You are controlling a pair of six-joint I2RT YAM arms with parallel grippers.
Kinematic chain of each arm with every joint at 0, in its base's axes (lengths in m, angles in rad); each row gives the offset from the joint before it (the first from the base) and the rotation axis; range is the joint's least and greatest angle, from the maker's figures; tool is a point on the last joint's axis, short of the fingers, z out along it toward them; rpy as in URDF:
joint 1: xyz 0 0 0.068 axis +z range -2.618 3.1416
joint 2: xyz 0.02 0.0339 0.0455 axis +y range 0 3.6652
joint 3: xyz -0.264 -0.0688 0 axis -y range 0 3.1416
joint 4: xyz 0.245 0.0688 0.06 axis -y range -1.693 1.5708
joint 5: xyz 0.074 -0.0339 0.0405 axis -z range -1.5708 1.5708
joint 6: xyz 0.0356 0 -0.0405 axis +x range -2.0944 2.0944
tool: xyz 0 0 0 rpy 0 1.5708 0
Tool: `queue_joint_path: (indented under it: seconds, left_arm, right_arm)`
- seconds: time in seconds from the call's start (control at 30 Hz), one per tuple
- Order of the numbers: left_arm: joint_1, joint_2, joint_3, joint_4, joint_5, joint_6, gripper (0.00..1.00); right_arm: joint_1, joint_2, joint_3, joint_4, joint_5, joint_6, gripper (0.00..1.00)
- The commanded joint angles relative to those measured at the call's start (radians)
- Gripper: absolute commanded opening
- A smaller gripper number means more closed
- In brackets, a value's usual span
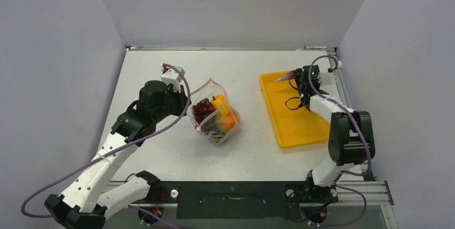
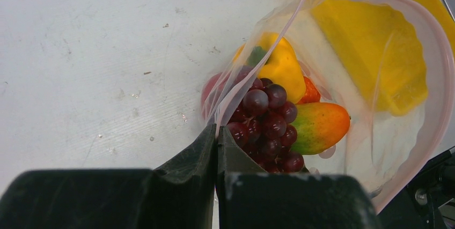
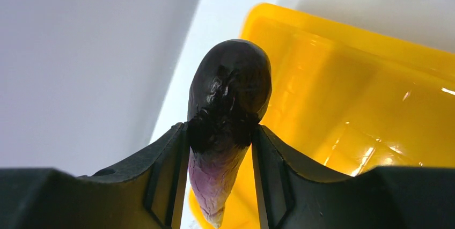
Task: Place the food in the zip-top bag and seal the zipper
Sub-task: Pick up the fake vegetable from the bin, then place the fake vegetable in the zipper food storage bag.
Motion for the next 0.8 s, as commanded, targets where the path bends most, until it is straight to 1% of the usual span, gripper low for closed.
queue_joint_path:
  seconds: [0.0, 0.33, 0.57, 0.77]
  left_arm:
    - [0.004, -0.001, 0.005, 0.045, -0.011, -0.002, 0.00]
    - [0.004, -0.003, 0.001, 0.048, -0.023, 0.001, 0.00]
    - [0.004, -0.003, 0.000, 0.050, -0.027, 0.004, 0.00]
    - [0.004, -0.001, 0.000, 0.050, -0.027, 0.007, 0.00]
  right_arm:
    - [0.030, -0.154, -0.015, 0.017, 0.078, -0.127, 0.05]
    - [0.129, -0.381, 0.005, 0.005, 0.068, -0.343, 0.05]
    - [0.195, -0.492, 0.026, 0.045, -0.014, -0.445, 0.05]
    - [0.252, -0.527, 0.080, 0.071, -0.112, -0.489, 0.05]
